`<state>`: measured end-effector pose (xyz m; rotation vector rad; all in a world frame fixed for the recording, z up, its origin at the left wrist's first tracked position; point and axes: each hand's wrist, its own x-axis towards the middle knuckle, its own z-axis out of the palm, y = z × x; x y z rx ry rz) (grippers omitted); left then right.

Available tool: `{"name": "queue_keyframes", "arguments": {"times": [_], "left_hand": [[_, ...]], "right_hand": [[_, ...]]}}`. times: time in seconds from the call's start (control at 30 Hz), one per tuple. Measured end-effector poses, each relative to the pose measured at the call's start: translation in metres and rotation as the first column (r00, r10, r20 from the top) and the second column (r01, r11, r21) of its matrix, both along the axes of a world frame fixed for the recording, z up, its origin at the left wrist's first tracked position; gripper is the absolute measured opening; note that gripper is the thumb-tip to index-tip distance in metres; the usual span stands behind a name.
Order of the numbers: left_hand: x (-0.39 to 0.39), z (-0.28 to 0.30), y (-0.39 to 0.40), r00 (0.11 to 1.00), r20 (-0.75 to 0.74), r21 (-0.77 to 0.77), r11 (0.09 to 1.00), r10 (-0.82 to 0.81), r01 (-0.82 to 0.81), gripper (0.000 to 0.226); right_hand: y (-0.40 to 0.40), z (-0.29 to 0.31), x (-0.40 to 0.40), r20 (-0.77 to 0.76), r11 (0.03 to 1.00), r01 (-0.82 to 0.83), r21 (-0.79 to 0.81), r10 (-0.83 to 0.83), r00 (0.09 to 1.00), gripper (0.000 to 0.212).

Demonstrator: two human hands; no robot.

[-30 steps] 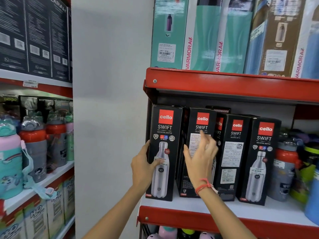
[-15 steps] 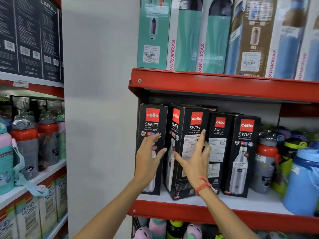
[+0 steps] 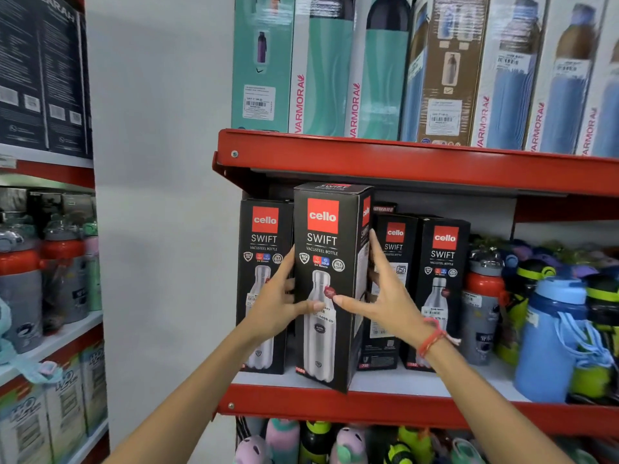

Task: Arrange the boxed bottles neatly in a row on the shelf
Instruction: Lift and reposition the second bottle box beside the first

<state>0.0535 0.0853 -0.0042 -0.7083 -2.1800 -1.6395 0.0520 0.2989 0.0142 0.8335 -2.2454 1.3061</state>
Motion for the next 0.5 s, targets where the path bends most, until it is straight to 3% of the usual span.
{"name": "queue_keyframes", "arguments": {"times": [0.1,0.27,0.5], "left_hand": [[-0.003,0.0,0.011,0.991,-0.067,-0.007,0.994,0.113,-0.114,0.102],[-0.02,0.0,0.036,0.928,-0.194,-0.017,0.945,0.317,-0.327,0.107],[-0.039,-0.01,0.046,0.896,-0.047,-0.058,0.894,0.442,-0.444,0.107]], "right_hand": [[0.002,0.012,-0.016,0.073,0.992,-0.103,0.07,0.098,0.993,0.118],[-0.001,0.019,-0.049,0.128,0.998,-0.058,0.006,0.057,0.99,0.11],[-0.008,0.006,-0.08,0.127,0.998,-0.005,0.063,-0.003,0.992,0.113]]}}
